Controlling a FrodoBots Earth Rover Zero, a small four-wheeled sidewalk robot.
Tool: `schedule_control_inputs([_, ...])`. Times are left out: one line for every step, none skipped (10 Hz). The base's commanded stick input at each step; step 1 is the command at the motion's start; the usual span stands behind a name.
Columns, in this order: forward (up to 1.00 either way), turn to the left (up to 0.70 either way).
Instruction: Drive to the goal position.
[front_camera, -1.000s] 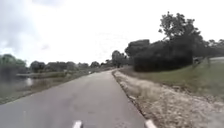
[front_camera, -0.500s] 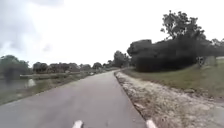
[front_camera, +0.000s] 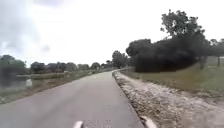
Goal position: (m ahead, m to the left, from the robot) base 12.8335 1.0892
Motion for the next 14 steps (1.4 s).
schedule_control_inputs([0.84, 0.00])
schedule_control_inputs([0.85, 0.09])
schedule_control_inputs([0.85, 0.30])
schedule_control_inputs([0.85, 0.33])
schedule_control_inputs([0.85, 0.21])
schedule_control_inputs([0.83, 0.04])
schedule_control_inputs([0.80, 0.00])
schedule_control_inputs([0.80, 0.00])
schedule_control_inputs([0.83, 0.00])
schedule_control_inputs([0.82, 0.00])
schedule_control_inputs([0.83, 0.33])
schedule_control_inputs([0.83, 0.33])
schedule_control_inputs([0.82, 0.16])
schedule_control_inputs([0.82, 0.00])
